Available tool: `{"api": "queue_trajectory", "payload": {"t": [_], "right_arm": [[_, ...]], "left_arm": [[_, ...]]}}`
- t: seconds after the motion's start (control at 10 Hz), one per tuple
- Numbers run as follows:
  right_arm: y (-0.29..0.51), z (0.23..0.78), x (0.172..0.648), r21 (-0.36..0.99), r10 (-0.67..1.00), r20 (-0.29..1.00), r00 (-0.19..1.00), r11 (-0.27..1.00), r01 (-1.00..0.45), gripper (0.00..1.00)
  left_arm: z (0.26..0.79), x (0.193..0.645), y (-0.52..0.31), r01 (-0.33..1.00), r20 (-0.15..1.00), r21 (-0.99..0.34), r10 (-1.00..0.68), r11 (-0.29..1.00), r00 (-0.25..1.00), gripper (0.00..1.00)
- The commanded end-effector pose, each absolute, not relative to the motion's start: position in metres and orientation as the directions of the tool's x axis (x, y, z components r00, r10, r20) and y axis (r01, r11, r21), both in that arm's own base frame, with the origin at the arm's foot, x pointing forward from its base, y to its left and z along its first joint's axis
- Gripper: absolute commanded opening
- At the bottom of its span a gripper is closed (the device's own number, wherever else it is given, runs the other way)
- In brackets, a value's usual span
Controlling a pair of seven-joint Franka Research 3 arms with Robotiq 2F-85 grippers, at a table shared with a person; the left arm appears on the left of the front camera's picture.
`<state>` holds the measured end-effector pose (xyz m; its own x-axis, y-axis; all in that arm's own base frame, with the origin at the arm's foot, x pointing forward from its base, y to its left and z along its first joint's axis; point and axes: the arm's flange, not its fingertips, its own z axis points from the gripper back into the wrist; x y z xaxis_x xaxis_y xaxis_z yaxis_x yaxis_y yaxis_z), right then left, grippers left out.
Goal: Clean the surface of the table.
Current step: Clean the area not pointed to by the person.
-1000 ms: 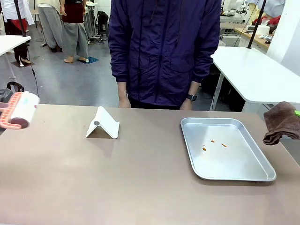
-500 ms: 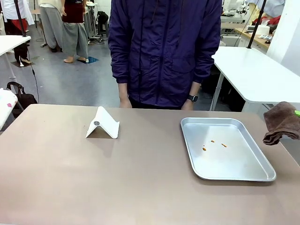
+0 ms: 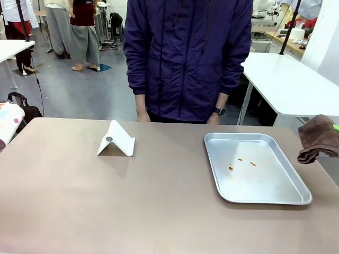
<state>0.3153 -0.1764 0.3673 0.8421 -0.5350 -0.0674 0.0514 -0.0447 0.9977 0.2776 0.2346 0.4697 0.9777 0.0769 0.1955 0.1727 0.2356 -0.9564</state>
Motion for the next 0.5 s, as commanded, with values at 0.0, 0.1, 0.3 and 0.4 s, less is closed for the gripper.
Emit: {"api": "queue_trajectory", "payload": {"t": [0.0, 0.1, 0.3, 0.4], "right_arm": [[-0.1755, 0.3730, 0.3158, 0.997, -0.539, -0.071, 0.839, -0.043, 0.057, 0.00], [-0.1755, 0.3730, 0.3158, 0.997, -0.539, -0.071, 0.839, -0.043, 0.057, 0.00], [-0.1755, 0.3730, 0.3158, 0.997, -0.539, -0.071, 0.839, -0.043, 0.057, 0.00], [-0.1764, 0.3673, 0.3153, 0.998, -0.535, -0.067, 0.842, -0.045, 0.051, 0.07]], "left_arm": [[0.4715, 0.2766, 0.2329, 0.175, 0.199, -0.959, 0.088, 0.223, 0.976, 0.22], [0.4715, 0.2766, 0.2329, 0.175, 0.199, -0.959, 0.088, 0.223, 0.976, 0.22], [0.4715, 0.2766, 0.2329, 0.175, 0.199, -0.959, 0.088, 0.223, 0.976, 0.22], [0.4715, 0.2766, 0.2329, 0.175, 0.199, -0.959, 0.088, 0.223, 0.976, 0.22]]}}
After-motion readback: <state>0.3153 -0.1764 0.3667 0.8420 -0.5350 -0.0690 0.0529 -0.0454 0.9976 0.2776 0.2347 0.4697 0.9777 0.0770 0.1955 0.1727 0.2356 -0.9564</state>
